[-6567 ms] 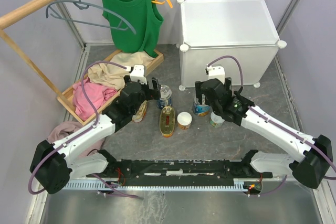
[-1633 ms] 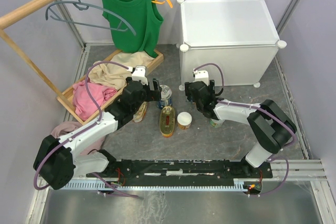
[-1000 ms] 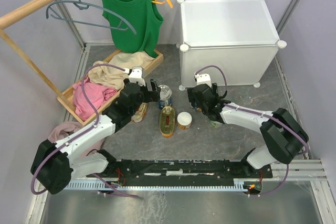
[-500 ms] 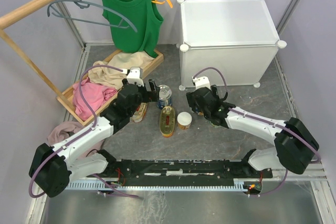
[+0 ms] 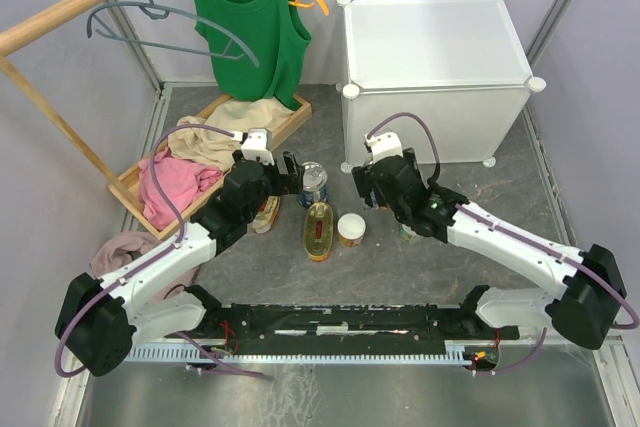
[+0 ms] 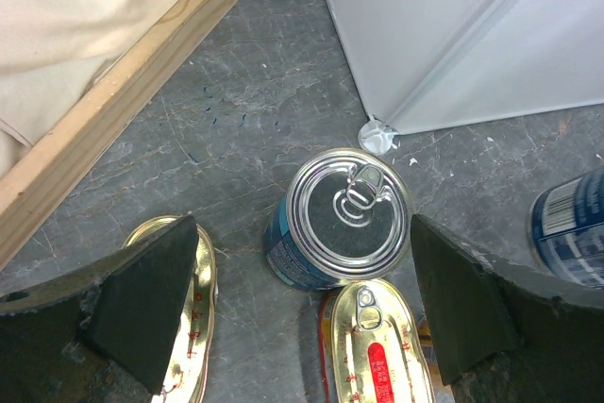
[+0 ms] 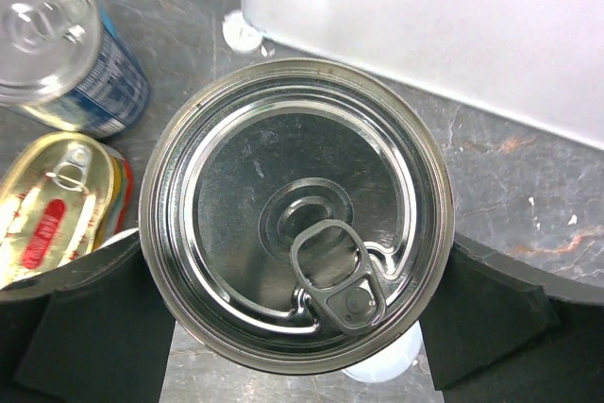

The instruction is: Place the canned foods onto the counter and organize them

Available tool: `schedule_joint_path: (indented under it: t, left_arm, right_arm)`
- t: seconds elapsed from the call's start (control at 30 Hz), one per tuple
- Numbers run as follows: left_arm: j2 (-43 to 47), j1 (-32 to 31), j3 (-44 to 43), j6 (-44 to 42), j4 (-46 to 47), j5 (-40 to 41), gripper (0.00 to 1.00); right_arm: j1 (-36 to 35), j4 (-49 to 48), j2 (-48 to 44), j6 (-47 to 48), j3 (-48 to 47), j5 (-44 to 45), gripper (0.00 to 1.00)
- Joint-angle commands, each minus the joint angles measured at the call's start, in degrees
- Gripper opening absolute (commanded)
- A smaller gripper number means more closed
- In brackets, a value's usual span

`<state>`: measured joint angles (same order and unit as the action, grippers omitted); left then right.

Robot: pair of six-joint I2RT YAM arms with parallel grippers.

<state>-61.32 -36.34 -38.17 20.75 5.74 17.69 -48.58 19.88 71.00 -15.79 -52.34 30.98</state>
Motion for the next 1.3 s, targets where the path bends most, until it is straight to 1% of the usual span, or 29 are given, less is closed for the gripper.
schedule_joint_path:
  t: [0.0,0.27,0.53,1.0,1.27]
  left_arm:
    - [0.9,0.4,-0.9,1.5,2.0,0.1,0.99]
    - [0.8,0.3,-1.5,1.5,1.6,-0.2,0.99]
    - [1.4,0.4,-1.5,1.4,1.1,-0.4,0.99]
    - [1.9,0.4,-1.3,1.4,1.0,-0.7,0.99]
    - [1.8,0.6,-1.0,1.3,1.1,-1.0,0.99]
  right_arm:
    - [-0.8,-1.4,-4.9,2.2,-10.7,2.5,0.01]
    - [-0.9,4.5,-4.9,4.3,-22.6,2.6,0.01]
    - [-0.8,5.8,-2.3,7.6,-32.0,3.8,0.01]
    - [-0.4,7.8,6.6,14.5,-50.6,6.8,0.01]
    - [4.3,9.3,12.7,15.3,-59.9,4.1,0.01]
